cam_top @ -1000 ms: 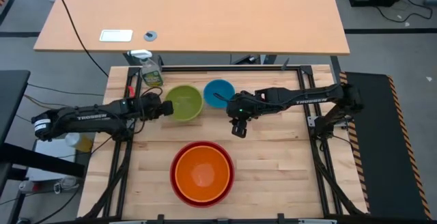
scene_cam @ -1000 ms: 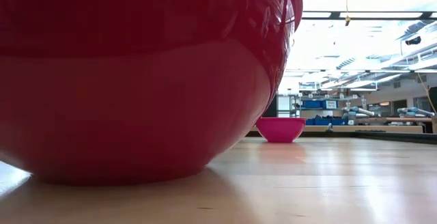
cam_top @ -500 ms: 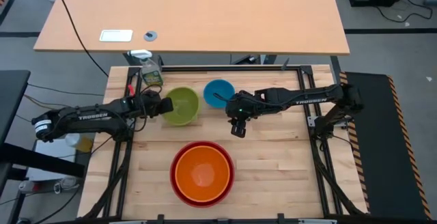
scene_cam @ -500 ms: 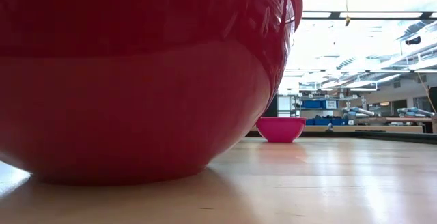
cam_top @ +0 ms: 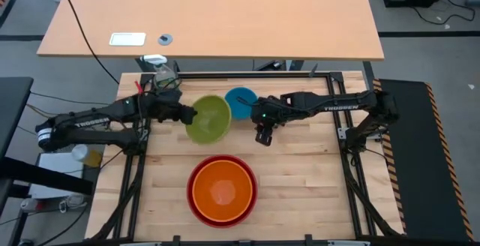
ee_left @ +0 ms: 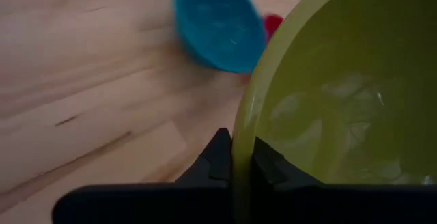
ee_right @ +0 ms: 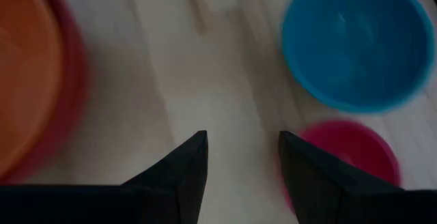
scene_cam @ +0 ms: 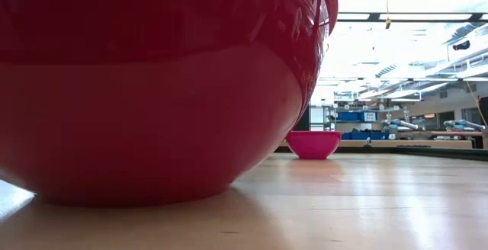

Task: Nest bowls inside each other
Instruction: Stack the green bowl into the orange bowl

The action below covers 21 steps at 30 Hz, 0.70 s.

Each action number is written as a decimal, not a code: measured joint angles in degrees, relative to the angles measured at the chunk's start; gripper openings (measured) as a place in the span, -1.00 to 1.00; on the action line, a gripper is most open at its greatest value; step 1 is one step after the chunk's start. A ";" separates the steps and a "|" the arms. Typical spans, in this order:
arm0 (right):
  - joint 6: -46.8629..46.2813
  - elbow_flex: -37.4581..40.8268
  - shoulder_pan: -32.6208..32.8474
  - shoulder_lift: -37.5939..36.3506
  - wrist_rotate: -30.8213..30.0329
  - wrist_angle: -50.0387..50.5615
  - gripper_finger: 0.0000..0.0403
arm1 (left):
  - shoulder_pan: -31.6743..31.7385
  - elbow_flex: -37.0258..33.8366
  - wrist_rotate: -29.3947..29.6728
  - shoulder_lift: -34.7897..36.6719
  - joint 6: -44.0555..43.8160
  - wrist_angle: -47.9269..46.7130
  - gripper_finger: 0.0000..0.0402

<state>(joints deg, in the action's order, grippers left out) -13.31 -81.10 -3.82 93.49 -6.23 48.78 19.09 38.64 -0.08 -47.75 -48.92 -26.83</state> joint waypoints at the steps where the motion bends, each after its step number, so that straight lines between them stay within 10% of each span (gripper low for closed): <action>1: 0.20 0.00 -0.83 -0.26 -0.10 1.45 -0.08 | -1.38 2.16 -0.02 -0.73 2.00 -1.88 -0.93; 21: 3.41 0.00 -17.85 -6.79 0.91 2.61 -0.08 | -29.47 34.69 1.31 -38.82 11.13 -26.78 -0.94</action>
<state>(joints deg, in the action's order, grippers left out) -9.90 -81.10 -21.67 86.70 -5.33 51.38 -10.38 73.33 1.23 -86.58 -37.79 -53.61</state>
